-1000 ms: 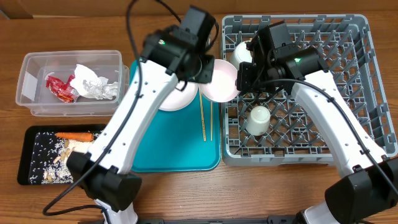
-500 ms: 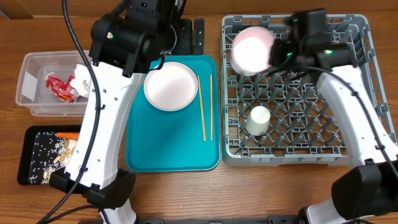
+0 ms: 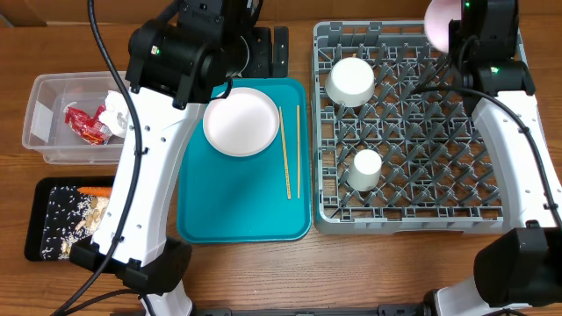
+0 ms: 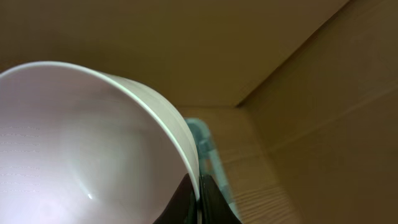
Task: Sort waste into correct bins and load items into the dishwasher
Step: 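Release the left gripper and lift the pink bowl with the right gripper, then carry the pink bowl to the back right of the rack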
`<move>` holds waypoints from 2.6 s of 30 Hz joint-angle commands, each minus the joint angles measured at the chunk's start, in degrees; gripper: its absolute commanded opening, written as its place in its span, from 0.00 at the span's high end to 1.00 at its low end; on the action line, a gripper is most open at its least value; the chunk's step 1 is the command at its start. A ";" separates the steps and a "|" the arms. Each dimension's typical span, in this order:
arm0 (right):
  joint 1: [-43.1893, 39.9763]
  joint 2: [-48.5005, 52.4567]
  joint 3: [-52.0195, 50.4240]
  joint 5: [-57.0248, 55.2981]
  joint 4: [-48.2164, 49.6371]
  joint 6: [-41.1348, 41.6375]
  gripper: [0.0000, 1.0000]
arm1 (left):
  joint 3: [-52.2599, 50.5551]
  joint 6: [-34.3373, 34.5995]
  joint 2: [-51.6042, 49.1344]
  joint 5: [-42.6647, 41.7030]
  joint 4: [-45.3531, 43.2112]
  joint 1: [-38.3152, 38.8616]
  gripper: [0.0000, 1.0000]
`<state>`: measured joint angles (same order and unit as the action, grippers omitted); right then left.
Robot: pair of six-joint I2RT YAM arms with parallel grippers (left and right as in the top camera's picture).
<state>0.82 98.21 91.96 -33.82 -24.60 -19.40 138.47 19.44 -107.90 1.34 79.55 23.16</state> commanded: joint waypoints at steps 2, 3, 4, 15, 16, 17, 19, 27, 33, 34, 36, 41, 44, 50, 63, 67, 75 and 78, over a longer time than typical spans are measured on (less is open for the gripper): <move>0.13 0.63 1.01 -10.21 5.62 -16.96 0.96 | 0.33 -0.13 0.33 0.57 -0.04 -0.11 0.00; 0.13 1.01 1.01 -11.04 6.67 -19.96 0.96 | 0.33 -0.15 0.33 0.57 -0.04 -0.11 0.00; 0.13 1.46 1.01 -11.47 7.04 -22.03 0.96 | 0.33 -0.15 0.33 0.57 -0.04 -0.11 0.00; 1.42 8.76 1.01 -19.15 10.45 -27.78 0.96 | 0.33 -0.13 0.33 0.57 -0.04 0.00 0.00; 1.64 9.33 1.01 -19.15 10.56 -27.80 0.96 | 0.33 -0.15 0.33 0.57 -0.04 0.00 0.00; 1.75 9.55 1.01 -19.28 10.56 -27.80 0.96 | 0.33 -0.15 0.33 0.57 -0.04 0.00 0.00; 2.14 10.45 1.01 -20.39 11.04 -27.85 0.96 | 0.33 -0.15 0.33 0.57 -0.04 0.00 0.00; 3.74 15.06 1.01 -23.19 11.52 -30.18 0.96 | 0.33 -0.15 0.33 0.57 -0.04 0.00 0.00; 5.16 17.59 1.01 -23.71 11.26 -30.34 0.96 | 0.33 -0.15 0.33 0.57 -0.04 0.00 0.00; 5.33 17.73 1.01 -23.82 11.23 -30.34 0.96 | 0.33 -0.13 0.33 0.57 -0.04 0.00 0.00; 5.57 18.05 1.01 -24.00 11.28 -30.32 0.96 | 0.33 -0.15 0.33 0.57 -0.04 0.00 0.00; 5.70 18.84 0.98 -25.59 11.47 -30.38 0.96 | 0.33 -0.15 0.33 0.57 -0.04 0.00 0.00; 5.70 19.41 1.01 -26.40 11.50 -30.42 0.96 | 0.33 -0.15 0.33 0.57 -0.04 0.00 0.00; 5.73 21.18 1.01 -28.74 11.93 -30.58 0.96 | 0.33 -0.15 0.33 0.57 -0.04 0.00 0.00; 5.97 21.33 1.01 -29.18 11.58 -30.32 0.96 | 0.33 -0.13 0.33 0.57 -0.04 0.00 0.00; 6.43 21.33 1.01 -29.16 11.30 -30.34 0.96 | 0.33 -0.15 0.33 0.57 -0.04 0.00 0.00; 7.74 21.33 1.01 -29.77 10.84 -30.34 0.96 | 0.33 -0.15 0.33 0.57 -0.04 0.00 0.00; 8.24 21.33 1.01 -29.92 10.82 -30.34 0.96 | 0.33 -0.15 0.33 0.57 -0.04 0.00 0.00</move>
<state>7.97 118.89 91.96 -63.51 -13.80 -50.00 138.47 19.44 -107.90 1.34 79.55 23.16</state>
